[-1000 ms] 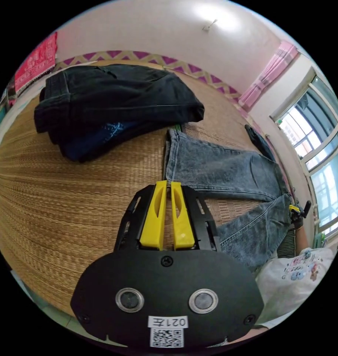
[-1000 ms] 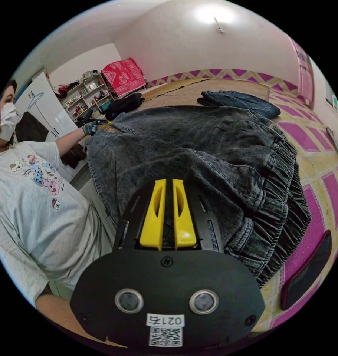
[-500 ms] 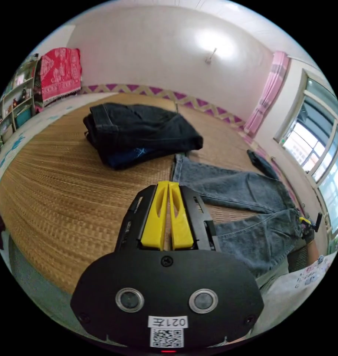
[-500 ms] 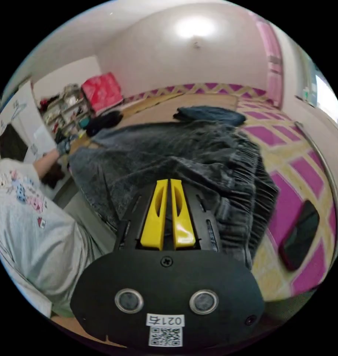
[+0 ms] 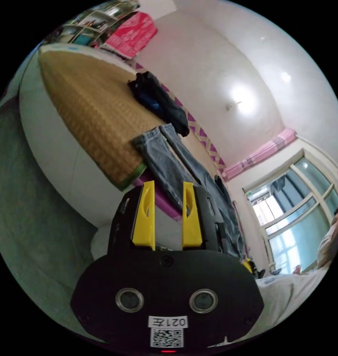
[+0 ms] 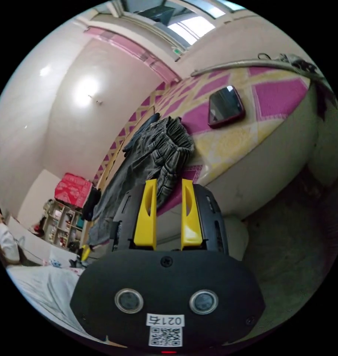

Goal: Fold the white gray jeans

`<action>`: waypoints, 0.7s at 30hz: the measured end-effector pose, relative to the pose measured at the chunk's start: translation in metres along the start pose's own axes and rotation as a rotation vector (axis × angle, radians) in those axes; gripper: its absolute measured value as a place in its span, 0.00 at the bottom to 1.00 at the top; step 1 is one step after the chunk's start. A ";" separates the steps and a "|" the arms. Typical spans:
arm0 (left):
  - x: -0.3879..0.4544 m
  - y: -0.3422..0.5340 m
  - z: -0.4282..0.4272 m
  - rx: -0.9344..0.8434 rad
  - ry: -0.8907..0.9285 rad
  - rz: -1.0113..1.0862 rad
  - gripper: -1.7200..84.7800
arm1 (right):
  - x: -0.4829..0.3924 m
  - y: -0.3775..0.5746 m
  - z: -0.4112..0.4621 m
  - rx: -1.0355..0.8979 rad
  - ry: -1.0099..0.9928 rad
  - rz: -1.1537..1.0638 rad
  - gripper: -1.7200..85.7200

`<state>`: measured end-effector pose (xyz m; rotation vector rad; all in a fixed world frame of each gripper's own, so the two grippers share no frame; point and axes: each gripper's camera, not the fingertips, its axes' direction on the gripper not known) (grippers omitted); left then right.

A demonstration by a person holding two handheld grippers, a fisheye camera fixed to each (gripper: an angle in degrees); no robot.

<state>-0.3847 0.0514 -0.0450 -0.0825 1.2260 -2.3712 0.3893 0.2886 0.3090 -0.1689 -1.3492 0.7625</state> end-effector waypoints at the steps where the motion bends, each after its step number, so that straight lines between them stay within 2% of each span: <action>1: -0.003 0.001 0.002 -0.005 0.008 -0.019 0.15 | 0.007 -0.004 0.005 -0.019 -0.008 0.050 0.14; 13: -0.021 -0.021 0.007 -0.004 0.062 -0.156 0.17 | 0.025 -0.029 0.026 -0.068 -0.163 0.174 0.14; 19: -0.013 -0.036 0.040 -0.103 0.058 -0.136 0.13 | 0.020 -0.035 0.036 -0.103 -0.150 0.163 0.14; 21: -0.012 -0.038 0.050 -0.128 0.002 -0.144 0.08 | 0.019 -0.033 0.043 -0.139 -0.166 0.171 0.12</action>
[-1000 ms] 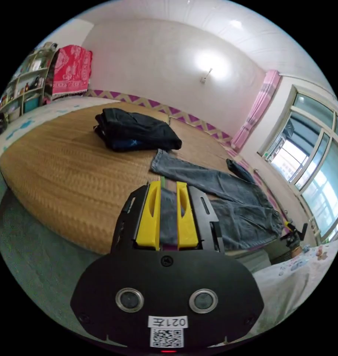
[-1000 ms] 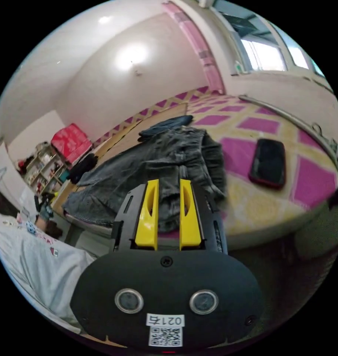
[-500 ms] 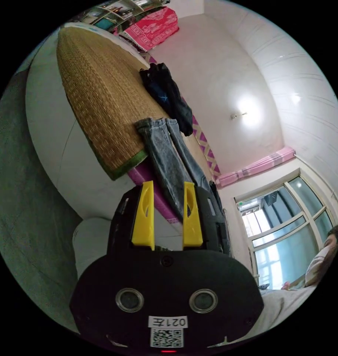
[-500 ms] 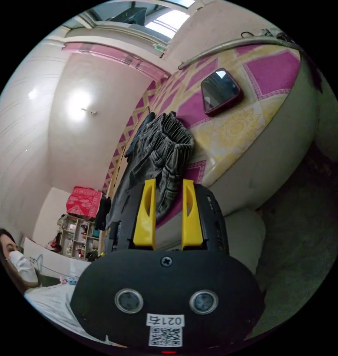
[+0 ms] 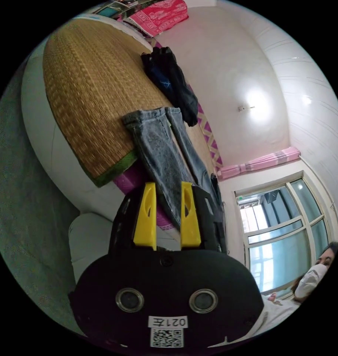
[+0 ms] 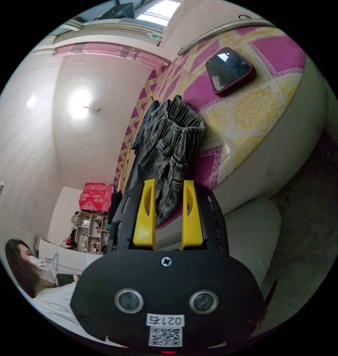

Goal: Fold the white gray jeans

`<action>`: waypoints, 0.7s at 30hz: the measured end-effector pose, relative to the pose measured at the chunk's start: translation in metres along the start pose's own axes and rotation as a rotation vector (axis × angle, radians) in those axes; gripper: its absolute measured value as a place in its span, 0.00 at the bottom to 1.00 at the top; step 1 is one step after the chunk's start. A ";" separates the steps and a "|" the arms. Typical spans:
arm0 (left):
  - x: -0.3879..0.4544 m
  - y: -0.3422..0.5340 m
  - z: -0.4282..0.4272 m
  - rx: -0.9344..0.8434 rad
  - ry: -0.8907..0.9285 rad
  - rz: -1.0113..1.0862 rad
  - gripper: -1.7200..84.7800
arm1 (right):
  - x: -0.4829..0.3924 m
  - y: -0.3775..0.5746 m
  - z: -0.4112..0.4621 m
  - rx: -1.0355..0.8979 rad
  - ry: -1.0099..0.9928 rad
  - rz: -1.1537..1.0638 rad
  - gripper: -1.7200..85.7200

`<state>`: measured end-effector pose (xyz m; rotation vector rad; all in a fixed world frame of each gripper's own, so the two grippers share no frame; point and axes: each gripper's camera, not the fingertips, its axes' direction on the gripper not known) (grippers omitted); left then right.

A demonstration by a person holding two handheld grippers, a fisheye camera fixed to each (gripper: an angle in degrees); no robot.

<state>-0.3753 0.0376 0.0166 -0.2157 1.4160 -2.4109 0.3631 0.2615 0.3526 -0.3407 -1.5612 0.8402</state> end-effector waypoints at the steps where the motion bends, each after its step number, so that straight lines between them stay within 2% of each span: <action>1: 0.000 0.000 0.000 0.011 -0.003 0.000 0.06 | 0.002 0.001 0.008 -0.040 -0.013 0.011 0.09; 2: 0.000 0.000 0.001 0.016 0.018 0.016 0.03 | 0.004 0.002 0.011 -0.050 -0.023 0.021 0.08; 6: 0.013 -0.015 0.009 -0.022 0.073 0.107 0.01 | 0.005 -0.002 0.010 -0.035 -0.151 0.019 0.03; 13: 0.112 -0.090 0.037 -0.065 0.086 0.338 0.01 | -0.100 -0.085 0.044 -0.064 -0.261 -0.213 0.02; 18: 0.180 -0.184 0.147 -0.174 -0.028 0.371 0.01 | -0.138 -0.179 0.144 -0.110 -0.161 -0.202 0.03; 21: 0.180 -0.226 0.233 -0.237 -0.118 0.337 0.02 | -0.141 -0.224 0.220 -0.133 -0.059 -0.180 0.06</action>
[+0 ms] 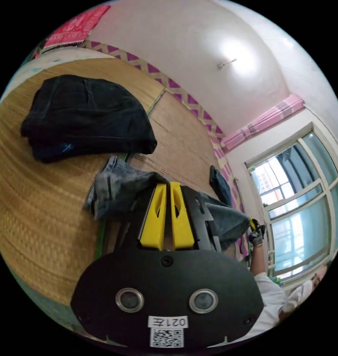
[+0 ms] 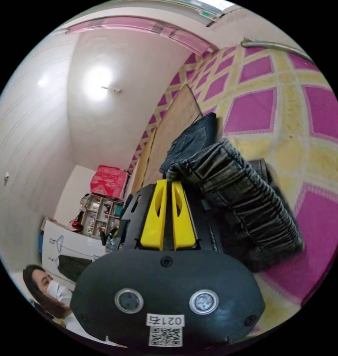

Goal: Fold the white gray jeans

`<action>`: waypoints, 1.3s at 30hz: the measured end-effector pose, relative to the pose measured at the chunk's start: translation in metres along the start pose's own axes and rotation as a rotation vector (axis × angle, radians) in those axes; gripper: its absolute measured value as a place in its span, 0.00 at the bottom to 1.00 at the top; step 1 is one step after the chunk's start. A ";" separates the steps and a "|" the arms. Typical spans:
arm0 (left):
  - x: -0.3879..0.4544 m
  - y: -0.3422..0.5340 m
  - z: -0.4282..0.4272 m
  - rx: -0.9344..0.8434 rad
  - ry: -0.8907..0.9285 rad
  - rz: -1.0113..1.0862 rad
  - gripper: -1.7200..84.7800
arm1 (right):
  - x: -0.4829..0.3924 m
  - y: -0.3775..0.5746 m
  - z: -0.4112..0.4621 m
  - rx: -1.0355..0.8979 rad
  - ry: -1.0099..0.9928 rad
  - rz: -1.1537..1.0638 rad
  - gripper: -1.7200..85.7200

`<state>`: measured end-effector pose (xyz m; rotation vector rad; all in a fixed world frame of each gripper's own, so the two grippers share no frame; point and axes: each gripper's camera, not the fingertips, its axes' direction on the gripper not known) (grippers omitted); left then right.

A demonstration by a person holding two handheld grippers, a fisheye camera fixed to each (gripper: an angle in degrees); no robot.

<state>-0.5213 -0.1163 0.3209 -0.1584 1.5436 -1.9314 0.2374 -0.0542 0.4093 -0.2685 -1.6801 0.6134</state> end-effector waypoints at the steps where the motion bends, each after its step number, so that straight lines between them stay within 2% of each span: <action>1: -0.005 -0.009 0.016 -0.025 -0.010 -0.012 0.02 | 0.008 -0.014 0.026 -0.033 0.051 0.020 0.09; 4: -0.041 -0.028 0.071 -0.131 -0.119 -0.099 0.06 | 0.023 -0.021 0.066 -0.064 0.166 0.043 0.13; 8: -0.071 -0.013 0.051 -0.022 -0.149 -0.085 0.06 | 0.000 0.006 0.075 -0.063 0.243 -0.108 0.13; 13: -0.083 0.025 0.023 0.039 -0.142 -0.007 0.08 | -0.068 0.100 0.131 -0.290 0.315 -0.490 0.12; 19: -0.110 0.030 0.057 0.056 -0.066 -0.096 0.11 | -0.146 0.221 0.238 -0.512 0.215 -0.873 0.14; 22: -0.120 0.023 0.074 0.049 -0.113 -0.124 0.07 | -0.168 0.266 0.277 -0.587 0.225 -1.013 0.14; 28: -0.118 0.012 0.091 -0.043 -0.156 -0.008 0.01 | -0.179 0.348 0.317 -0.724 0.304 -1.322 0.14; 30: -0.111 0.011 0.098 -0.056 -0.202 0.040 0.01 | -0.180 0.364 0.330 -0.752 0.321 -1.345 0.13; 32: -0.106 0.010 0.100 -0.063 -0.226 0.070 0.01 | -0.179 0.374 0.336 -0.709 0.400 -1.360 0.07; 34: -0.101 0.011 0.095 -0.056 -0.233 0.091 0.01 | -0.188 0.376 0.323 -0.637 0.399 -1.353 0.03; 36: -0.096 0.014 0.084 -0.052 -0.242 0.126 0.01 | -0.194 0.375 0.307 -0.582 0.368 -1.323 0.02; 39: -0.115 0.019 0.093 -0.092 -0.234 0.090 0.01 | -0.184 0.387 0.310 -0.618 0.391 -1.312 0.02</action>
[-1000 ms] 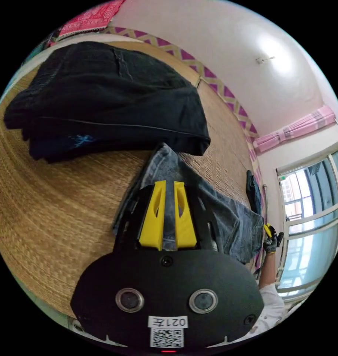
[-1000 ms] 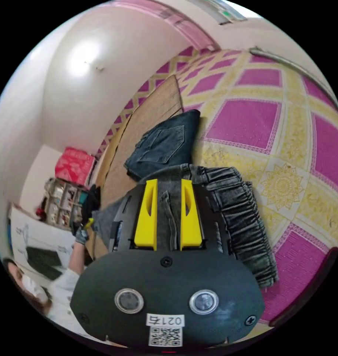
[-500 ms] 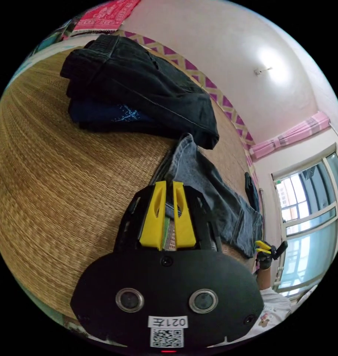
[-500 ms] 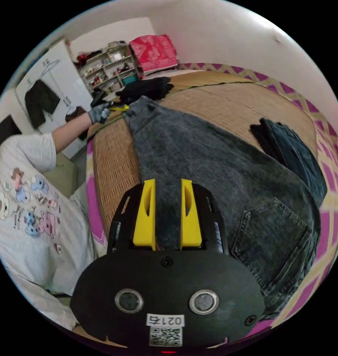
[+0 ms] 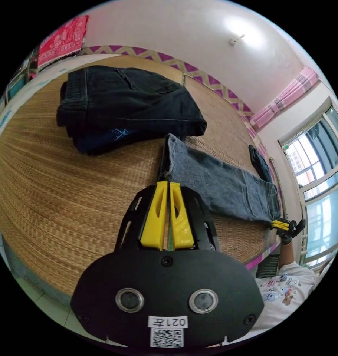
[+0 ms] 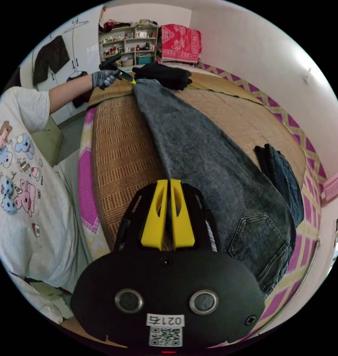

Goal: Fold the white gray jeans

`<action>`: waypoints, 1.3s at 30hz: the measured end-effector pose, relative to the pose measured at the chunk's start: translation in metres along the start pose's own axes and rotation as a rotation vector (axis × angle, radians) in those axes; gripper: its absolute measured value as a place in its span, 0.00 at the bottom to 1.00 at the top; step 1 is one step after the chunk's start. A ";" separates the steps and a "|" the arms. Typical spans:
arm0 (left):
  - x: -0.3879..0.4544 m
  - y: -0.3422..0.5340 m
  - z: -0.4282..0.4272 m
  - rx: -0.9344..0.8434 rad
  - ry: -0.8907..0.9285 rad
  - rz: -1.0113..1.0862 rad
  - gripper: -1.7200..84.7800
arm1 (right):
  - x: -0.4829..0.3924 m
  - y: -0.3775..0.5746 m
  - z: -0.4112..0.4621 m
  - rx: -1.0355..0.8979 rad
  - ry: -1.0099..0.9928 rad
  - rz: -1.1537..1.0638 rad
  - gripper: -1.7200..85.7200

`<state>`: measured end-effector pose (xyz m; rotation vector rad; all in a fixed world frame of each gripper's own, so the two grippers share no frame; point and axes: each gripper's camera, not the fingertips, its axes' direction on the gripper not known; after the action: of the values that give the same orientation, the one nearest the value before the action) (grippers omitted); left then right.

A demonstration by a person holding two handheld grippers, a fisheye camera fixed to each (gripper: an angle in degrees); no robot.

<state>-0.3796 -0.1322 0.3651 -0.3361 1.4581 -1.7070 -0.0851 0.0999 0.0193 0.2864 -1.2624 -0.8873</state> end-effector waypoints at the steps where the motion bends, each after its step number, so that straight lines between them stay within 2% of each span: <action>1: -0.005 0.001 0.006 -0.005 0.010 -0.013 0.01 | -0.003 0.003 0.015 -0.039 0.001 0.007 0.02; 7: -0.037 0.011 0.023 0.057 0.169 -0.075 0.01 | 0.002 0.029 0.014 0.000 -0.072 0.100 0.06; 11: -0.041 0.038 0.007 0.181 0.229 -0.121 0.03 | 0.011 0.062 -0.009 0.070 -0.120 0.202 0.08; 13: -0.036 0.047 0.014 0.155 0.271 -0.143 0.07 | 0.015 0.083 -0.023 0.113 -0.146 0.273 0.08; 15: -0.026 0.054 0.033 0.092 0.230 -0.175 0.13 | 0.016 0.098 -0.033 0.162 -0.177 0.314 0.08; 17: -0.019 0.059 0.044 0.084 0.184 -0.210 0.15 | 0.016 0.109 -0.042 0.207 -0.207 0.338 0.08; 25: -0.008 0.067 0.082 0.106 0.263 -0.387 0.15 | 0.007 0.158 -0.077 0.373 -0.296 0.413 0.07; 29: -0.002 0.080 0.101 0.182 0.311 -0.424 0.11 | 0.009 0.180 -0.086 0.420 -0.307 0.452 0.05; 32: 0.003 0.094 0.110 0.259 0.421 -0.394 0.06 | 0.015 0.201 -0.092 0.436 -0.321 0.494 0.04; 34: 0.023 0.100 0.105 0.306 0.423 -0.352 0.03 | 0.019 0.221 -0.101 0.456 -0.319 0.523 0.03; 37: 0.098 0.104 0.078 0.378 0.327 -0.207 0.02 | 0.026 0.249 -0.114 0.485 -0.307 0.564 0.03; 39: 0.185 0.111 0.058 0.435 0.278 -0.032 0.02 | 0.029 0.265 -0.120 0.505 -0.299 0.586 0.02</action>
<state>-0.4065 -0.3030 0.2242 0.1187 1.2254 -2.1007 0.1361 0.2180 0.1702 0.1634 -1.7237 -0.0992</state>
